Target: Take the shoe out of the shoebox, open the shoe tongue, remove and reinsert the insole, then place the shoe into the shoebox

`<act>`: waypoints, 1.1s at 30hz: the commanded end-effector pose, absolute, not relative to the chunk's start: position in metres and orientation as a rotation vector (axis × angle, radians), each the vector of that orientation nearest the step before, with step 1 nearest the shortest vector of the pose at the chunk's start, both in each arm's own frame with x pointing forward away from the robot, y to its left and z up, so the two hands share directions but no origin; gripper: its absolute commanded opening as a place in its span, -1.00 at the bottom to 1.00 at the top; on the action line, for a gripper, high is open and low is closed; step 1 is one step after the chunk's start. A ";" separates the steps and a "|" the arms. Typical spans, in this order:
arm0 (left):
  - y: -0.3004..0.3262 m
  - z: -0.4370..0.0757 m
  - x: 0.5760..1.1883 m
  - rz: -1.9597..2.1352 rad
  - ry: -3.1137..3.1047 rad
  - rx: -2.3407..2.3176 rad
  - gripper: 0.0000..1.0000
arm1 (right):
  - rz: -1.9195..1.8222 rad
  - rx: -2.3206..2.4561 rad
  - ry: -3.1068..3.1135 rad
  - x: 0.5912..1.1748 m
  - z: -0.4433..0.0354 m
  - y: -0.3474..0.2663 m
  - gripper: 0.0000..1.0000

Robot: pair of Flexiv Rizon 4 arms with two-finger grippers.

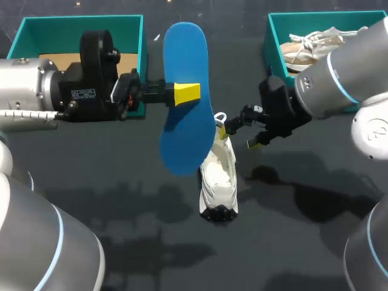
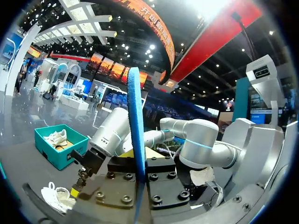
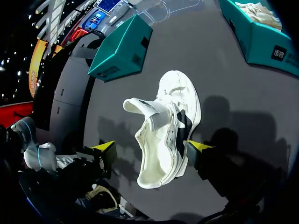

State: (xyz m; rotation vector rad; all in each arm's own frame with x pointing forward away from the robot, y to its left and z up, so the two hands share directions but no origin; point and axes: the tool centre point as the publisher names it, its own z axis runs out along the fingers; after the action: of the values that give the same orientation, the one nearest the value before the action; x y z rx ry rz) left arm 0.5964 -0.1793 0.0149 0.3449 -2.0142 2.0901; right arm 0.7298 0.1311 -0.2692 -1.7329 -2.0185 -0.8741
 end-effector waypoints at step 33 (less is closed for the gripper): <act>-0.188 -0.031 0.675 2.092 -2.484 -2.297 -1.00 | -1.211 -1.492 -1.598 0.761 -0.171 0.087 1.00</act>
State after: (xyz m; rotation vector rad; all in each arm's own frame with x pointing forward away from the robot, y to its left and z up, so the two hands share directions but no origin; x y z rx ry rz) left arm 0.6543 -0.1737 -0.0200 -1.1166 -2.4977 2.4067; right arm 0.7638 0.0953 -0.1807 -1.4971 -1.6147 -1.1940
